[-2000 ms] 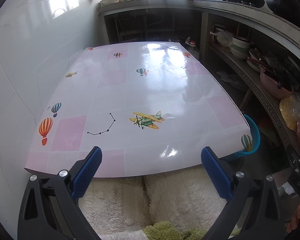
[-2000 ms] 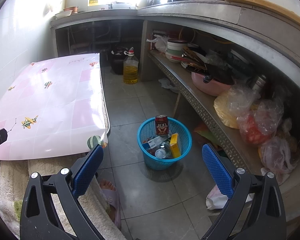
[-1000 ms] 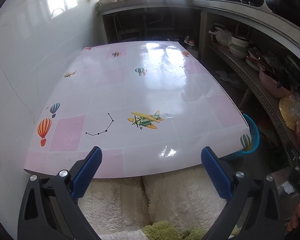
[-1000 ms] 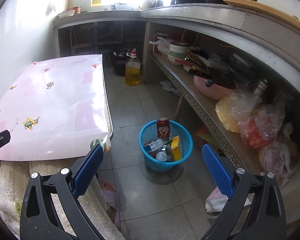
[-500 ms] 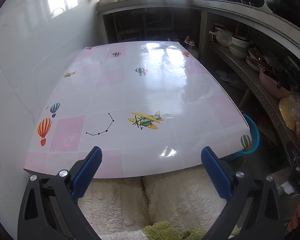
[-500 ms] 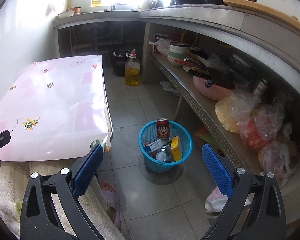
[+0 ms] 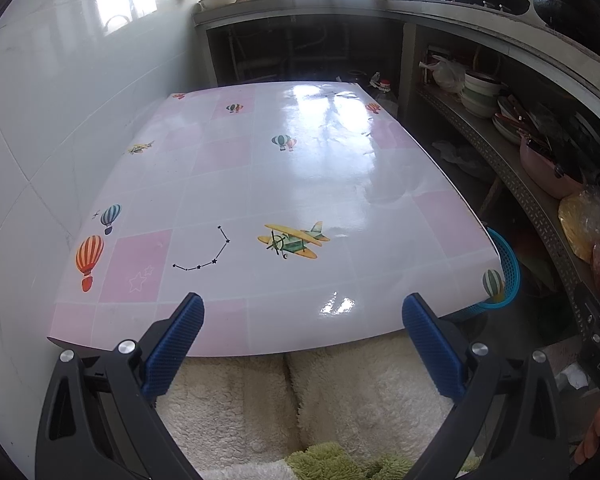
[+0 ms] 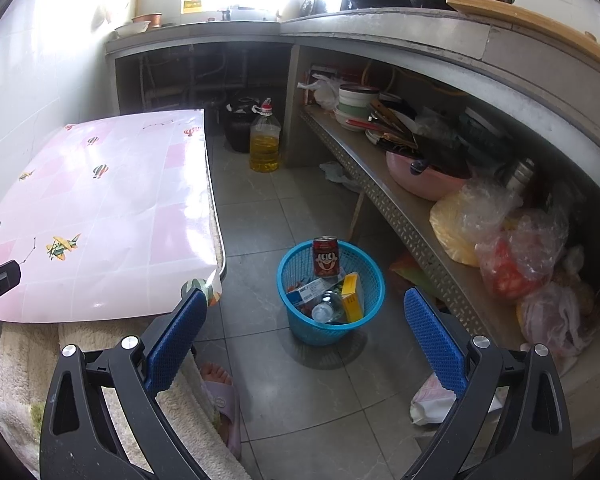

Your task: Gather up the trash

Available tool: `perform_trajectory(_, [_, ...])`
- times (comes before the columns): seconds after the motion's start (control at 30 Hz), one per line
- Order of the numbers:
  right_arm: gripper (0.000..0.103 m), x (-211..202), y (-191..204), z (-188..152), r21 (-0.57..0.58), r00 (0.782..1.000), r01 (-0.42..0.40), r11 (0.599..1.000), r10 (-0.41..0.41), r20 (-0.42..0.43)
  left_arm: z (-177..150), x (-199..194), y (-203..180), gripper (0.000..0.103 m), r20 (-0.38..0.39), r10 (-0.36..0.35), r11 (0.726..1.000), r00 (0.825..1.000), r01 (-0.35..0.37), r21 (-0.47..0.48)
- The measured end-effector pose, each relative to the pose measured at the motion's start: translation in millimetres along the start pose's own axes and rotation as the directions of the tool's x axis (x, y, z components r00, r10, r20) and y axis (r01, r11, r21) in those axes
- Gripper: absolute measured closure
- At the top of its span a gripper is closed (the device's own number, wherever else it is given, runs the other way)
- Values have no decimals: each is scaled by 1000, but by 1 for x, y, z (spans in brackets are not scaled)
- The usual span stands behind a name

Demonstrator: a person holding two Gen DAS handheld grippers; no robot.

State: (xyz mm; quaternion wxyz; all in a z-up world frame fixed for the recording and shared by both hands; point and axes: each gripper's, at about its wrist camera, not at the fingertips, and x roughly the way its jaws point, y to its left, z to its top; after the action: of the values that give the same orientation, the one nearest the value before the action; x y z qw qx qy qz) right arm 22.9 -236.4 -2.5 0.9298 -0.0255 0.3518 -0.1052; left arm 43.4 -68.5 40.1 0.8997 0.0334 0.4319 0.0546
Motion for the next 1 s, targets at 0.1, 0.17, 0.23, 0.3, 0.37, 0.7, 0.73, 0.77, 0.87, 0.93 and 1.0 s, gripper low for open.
perform_trajectory(0.1, [8,0,1,0,1,1000,1,1000,-1,0,0,0,0,6,0,0,1000,1000,0,-1])
perform_trajectory(0.17, [8,0,1,0,1,1000,2,1000,-2,-1,0,0,0,6,-1,0,1000,1000,0,0])
perform_trajectory(0.23, [8,0,1,0,1,1000,2,1000,-2,-1,0,0,-1,6,-2,0,1000,1000,0,-2])
perform_trajectory(0.3, [8,0,0,0,1,1000,1,1000,-1,-1,0,0,0,6,0,0,1000,1000,0,-1])
perform_trajectory(0.37, [8,0,0,0,-1,1000,1,1000,-1,0,0,0,0,6,0,0,1000,1000,0,0])
perform_trajectory(0.7, [8,0,0,0,0,1000,0,1000,0,0,-1,1,1,6,-4,-2,1000,1000,2,2])
perform_trajectory(0.73, [8,-1,0,0,1,1000,0,1000,0,1,-1,1,1,6,-4,-2,1000,1000,2,1])
perform_trajectory(0.77, [8,0,0,0,0,1000,0,1000,0,0,-1,1,1,6,-4,-2,1000,1000,2,2])
perform_trajectory(0.87, [8,0,-1,-1,-1,1000,-1,1000,1,-2,-1,1,1,6,-5,-2,1000,1000,2,2])
perform_trajectory(0.93, [8,0,0,-1,0,1000,0,1000,0,-2,-1,1,2,6,-5,-1,1000,1000,1,2])
perform_trajectory(1.0, [8,-1,0,-1,1,1000,0,1000,0,-1,-1,1,1,6,-5,-1,1000,1000,1,2])
